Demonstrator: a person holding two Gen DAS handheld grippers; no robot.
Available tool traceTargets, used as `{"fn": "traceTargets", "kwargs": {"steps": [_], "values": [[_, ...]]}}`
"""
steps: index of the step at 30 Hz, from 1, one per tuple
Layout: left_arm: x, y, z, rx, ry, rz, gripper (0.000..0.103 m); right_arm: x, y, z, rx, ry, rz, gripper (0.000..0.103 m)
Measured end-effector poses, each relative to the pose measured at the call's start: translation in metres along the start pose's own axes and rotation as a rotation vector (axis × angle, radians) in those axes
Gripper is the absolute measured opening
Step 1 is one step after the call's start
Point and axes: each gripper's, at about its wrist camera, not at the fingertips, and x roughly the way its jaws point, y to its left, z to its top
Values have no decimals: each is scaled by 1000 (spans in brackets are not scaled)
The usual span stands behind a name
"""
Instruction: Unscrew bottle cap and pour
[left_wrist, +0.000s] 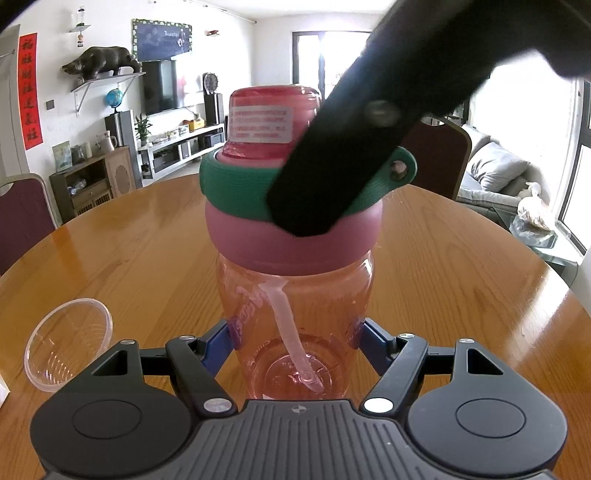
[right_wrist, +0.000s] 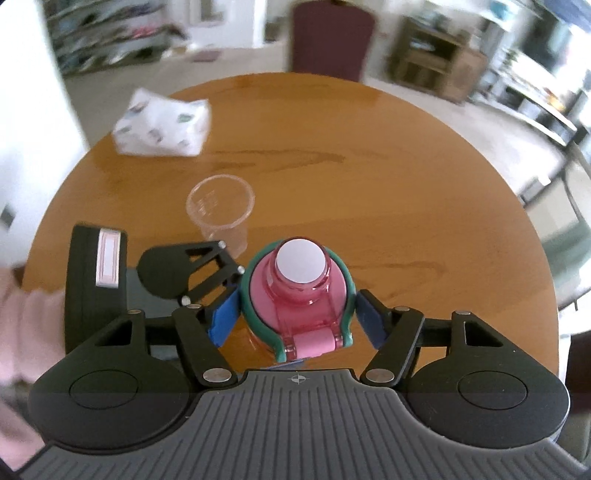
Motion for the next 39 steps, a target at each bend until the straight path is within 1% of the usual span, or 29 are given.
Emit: {"fn": "traceTargets", "kwargs": {"steps": [2, 4, 7, 8, 12, 13, 14, 15, 16, 17, 19, 22, 25, 28, 30, 31, 32, 34, 39], "values": [[0, 1, 1, 0, 1, -2, 71, 1, -3, 3, -94, 13, 39, 69], [0, 1, 1, 0, 3, -4, 71, 2, -2, 5, -219, 22, 71, 69], [1, 2, 2, -2, 4, -5, 71, 3, 0, 1, -489, 14, 112, 69], [1, 2, 2, -2, 4, -5, 71, 3, -1, -1, -550, 11, 128, 69], [1, 2, 3, -3, 5, -5, 71, 2, -4, -4, -629, 4, 148, 68], [1, 2, 3, -3, 6, -5, 71, 2, -4, -5, -624, 3, 140, 69], [2, 2, 3, -3, 6, -5, 71, 0, -3, -6, -601, -5, 133, 73], [2, 2, 3, -3, 6, -4, 71, -3, -3, -7, -550, -23, 135, 75], [2, 2, 3, -3, 7, -4, 71, -7, -3, -8, -494, -43, 139, 88], [3, 2, 3, -3, 7, -4, 71, -11, -5, -10, -412, -72, 137, 93], [3, 1, 3, -3, 7, -3, 71, -17, -6, -17, -284, -125, 120, 92], [4, 1, 3, -2, 8, -3, 71, -14, -3, -23, -65, -143, 26, 92], [4, 3, 1, -9, 12, -10, 71, -8, -1, -25, 72, -167, 19, 91], [6, 4, 3, -6, 14, -9, 71, -2, -7, -22, 104, -157, 15, 91], [7, 7, 4, -5, 14, -12, 71, 3, -12, -17, 100, -140, 30, 89], [8, 7, 4, -4, 13, -13, 71, 5, -13, -15, 95, -127, 41, 85], [9, 8, 5, -4, 13, -13, 71, 9, -15, -13, 83, -103, 55, 85], [9, 8, 4, 0, 12, -14, 71, 15, -15, -11, 40, -83, 49, 79], [10, 9, 2, 9, 15, -20, 71, 13, -13, -13, 6, -86, 58, 76]]}}
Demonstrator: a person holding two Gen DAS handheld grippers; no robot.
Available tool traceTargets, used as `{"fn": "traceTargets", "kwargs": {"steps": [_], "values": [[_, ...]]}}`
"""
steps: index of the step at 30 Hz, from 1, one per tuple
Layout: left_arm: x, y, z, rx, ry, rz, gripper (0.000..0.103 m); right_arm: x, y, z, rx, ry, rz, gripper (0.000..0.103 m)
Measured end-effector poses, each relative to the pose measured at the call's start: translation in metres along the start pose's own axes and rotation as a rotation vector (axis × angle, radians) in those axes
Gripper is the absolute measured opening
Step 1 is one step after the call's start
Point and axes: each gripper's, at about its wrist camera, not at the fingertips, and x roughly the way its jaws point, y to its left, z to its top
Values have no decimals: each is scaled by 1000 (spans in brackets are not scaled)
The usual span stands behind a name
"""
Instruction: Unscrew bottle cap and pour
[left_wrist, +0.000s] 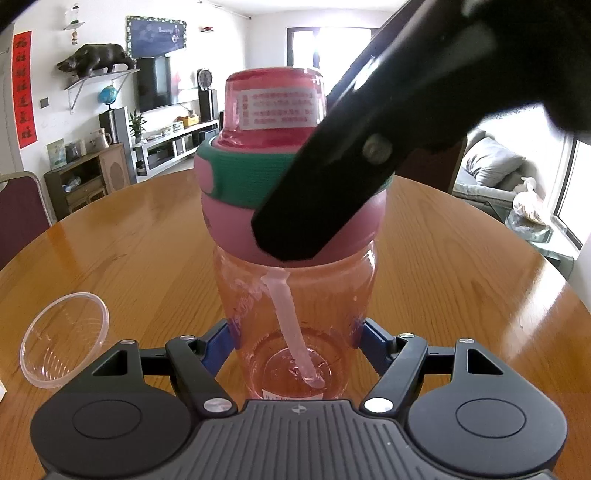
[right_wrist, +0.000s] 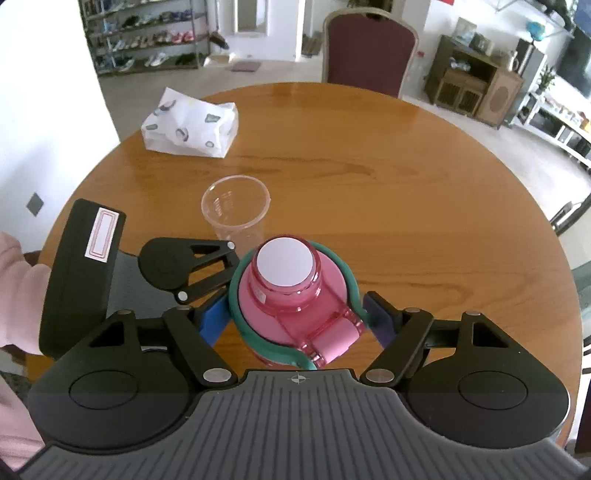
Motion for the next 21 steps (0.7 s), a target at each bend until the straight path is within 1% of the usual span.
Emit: {"fn": "traceTargets", "kwargs": {"steps": [1, 5, 8, 11, 13, 15, 17, 18, 20, 21], "values": [[1, 0, 0, 4, 3, -1, 71, -3, -3, -1, 11, -7, 22, 76], [5, 0, 1, 9, 11, 0, 71, -8, -6, -4, 16, -15, 42, 75], [7, 0, 1, 9, 18, 3, 71, -8, -7, -3, 11, -8, 45, 75], [8, -1, 1, 7, 20, 7, 71, -7, -1, 5, 17, 23, 16, 75], [6, -4, -1, 6, 20, 9, 71, -7, 5, 13, 58, 50, -19, 79], [4, -6, -2, 6, 21, 10, 71, -6, 8, 22, 179, 98, -74, 83], [1, -9, -4, 5, 23, 10, 71, -5, 9, 26, 282, 134, -108, 87], [1, -10, -4, 5, 23, 10, 71, -5, 10, 28, 332, 152, -124, 87], [1, -9, -3, 4, 24, 10, 71, -6, 13, 29, 357, 152, -141, 86], [1, -8, -3, 4, 24, 10, 71, -6, 14, 29, 355, 153, -148, 82]]}}
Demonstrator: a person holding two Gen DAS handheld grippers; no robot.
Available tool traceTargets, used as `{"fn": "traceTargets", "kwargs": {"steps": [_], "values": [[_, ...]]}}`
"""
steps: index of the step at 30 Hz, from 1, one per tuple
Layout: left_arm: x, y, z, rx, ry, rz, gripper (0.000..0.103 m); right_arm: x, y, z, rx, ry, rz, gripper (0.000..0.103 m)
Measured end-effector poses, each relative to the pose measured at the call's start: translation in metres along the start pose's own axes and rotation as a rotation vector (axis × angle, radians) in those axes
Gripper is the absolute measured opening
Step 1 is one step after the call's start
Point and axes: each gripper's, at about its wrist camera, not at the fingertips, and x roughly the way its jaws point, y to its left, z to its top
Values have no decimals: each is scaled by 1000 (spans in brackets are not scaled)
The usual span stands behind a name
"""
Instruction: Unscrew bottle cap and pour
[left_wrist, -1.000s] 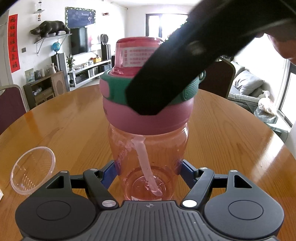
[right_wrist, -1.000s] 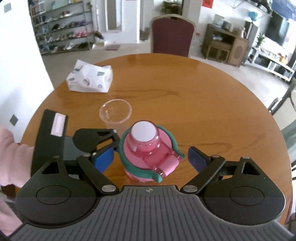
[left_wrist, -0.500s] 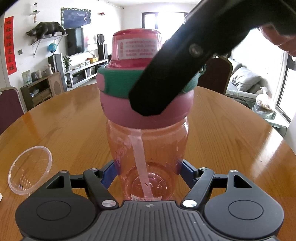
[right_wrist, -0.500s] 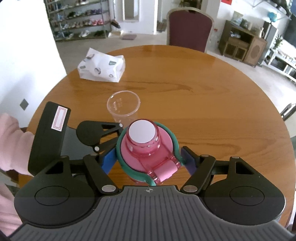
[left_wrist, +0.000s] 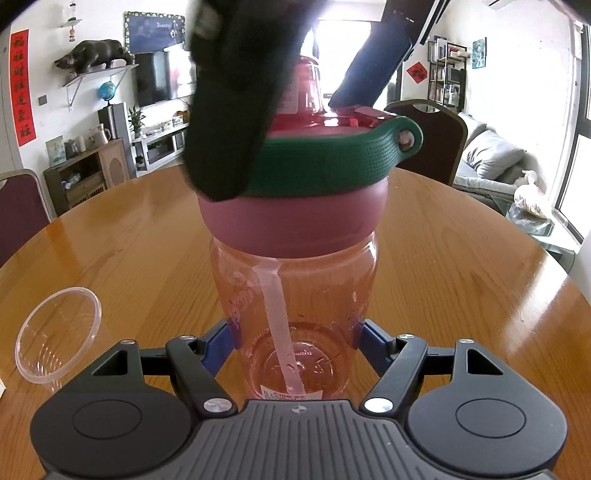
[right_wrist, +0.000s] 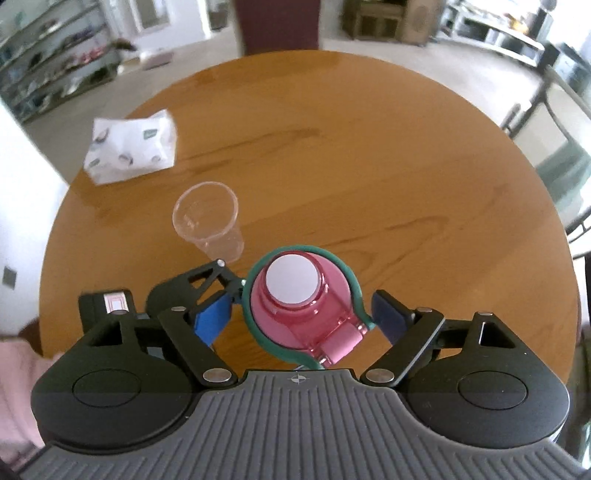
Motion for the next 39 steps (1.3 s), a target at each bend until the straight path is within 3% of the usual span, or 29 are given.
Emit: {"fn": "traceTargets", "kwargs": {"steps": [1, 3, 7, 11, 14, 17, 20, 24, 26, 29, 32, 33, 34, 35, 36, 39], "values": [[0, 1, 0, 1, 0, -1, 71, -1, 2, -1, -21, -8, -8, 74], [1, 0, 2, 1, 1, -1, 71, -1, 3, -3, -66, -25, -11, 71], [0, 0, 1, 7, 1, -7, 71, -1, 5, -3, -219, -29, 31, 71], [1, 2, 2, 5, 2, -9, 71, 0, -8, 2, -385, -3, 130, 71], [2, 2, 2, 6, 0, -8, 71, 0, -7, 5, -560, 6, 185, 71], [-12, 19, 7, 11, 12, -14, 71, -2, -6, -1, -844, -21, 243, 71], [-12, 21, 10, 11, 14, -14, 71, -1, -12, 1, -934, -19, 290, 71], [-11, 21, 9, 11, 8, -13, 71, -4, -11, -3, -906, -42, 281, 76], [-10, 22, 10, 10, -3, -4, 71, -7, -12, -8, -820, -68, 281, 91], [-8, 21, 11, 7, -8, 8, 72, -13, -16, -19, -713, -122, 281, 93], [-8, 21, 16, 21, -21, 26, 73, -17, -14, -29, -696, -141, 238, 93], [-9, 21, 18, 26, -36, 35, 79, -16, -13, -30, -687, -144, 235, 92], [-10, 21, 20, 32, -51, 45, 92, -17, -13, -29, -678, -147, 239, 91], [-12, 22, 22, 32, -65, 52, 94, -18, -13, -29, -663, -148, 244, 91], [-14, 23, 24, 30, -79, 60, 93, -18, -13, -29, -656, -149, 243, 90], [-14, 27, 33, 22, -88, 31, 74, -18, -13, -26, -639, -151, 240, 87]]}}
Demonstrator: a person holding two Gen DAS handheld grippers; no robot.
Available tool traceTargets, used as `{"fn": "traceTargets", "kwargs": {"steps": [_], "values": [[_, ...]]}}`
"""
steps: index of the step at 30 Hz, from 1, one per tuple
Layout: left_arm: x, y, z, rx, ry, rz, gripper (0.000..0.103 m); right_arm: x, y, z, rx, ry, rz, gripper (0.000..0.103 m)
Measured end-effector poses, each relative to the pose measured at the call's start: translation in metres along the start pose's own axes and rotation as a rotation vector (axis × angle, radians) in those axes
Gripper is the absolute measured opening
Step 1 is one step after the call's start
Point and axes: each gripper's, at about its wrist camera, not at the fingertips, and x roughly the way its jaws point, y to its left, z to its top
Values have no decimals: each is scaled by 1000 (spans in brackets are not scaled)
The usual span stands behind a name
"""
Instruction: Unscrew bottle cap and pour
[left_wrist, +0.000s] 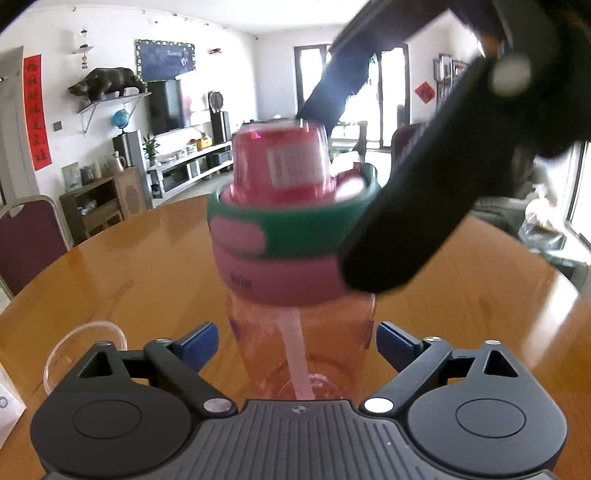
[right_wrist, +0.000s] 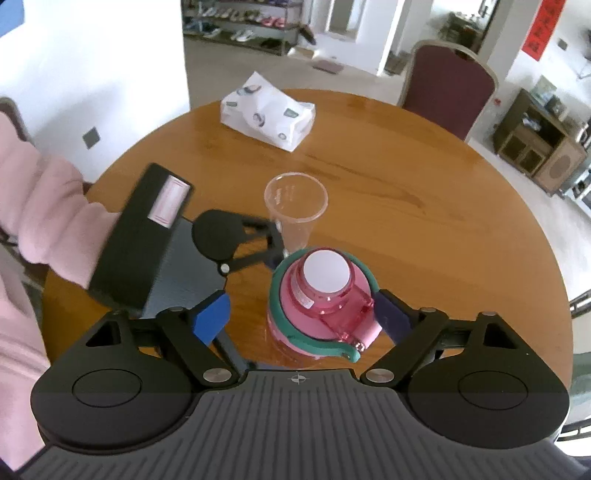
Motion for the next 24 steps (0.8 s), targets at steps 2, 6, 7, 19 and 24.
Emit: {"fn": "traceTargets", "kwargs": {"steps": [2, 6, 7, 19, 24], "values": [[3, 2, 2, -6, 0, 0, 73, -1, -2, 1, 14, 2, -4, 87], [7, 5, 1, -17, -11, 0, 72, -5, -5, 3, 70, 3, -35, 90], [9, 6, 2, -18, -12, 0, 72, -5, -5, 4, 95, 4, -43, 92], [3, 19, -25, -9, -13, -6, 71, 20, -7, 10, 623, 69, -220, 88], [-2, 12, -30, -9, -12, -11, 71, 27, 3, 17, 607, 99, -288, 77]]}}
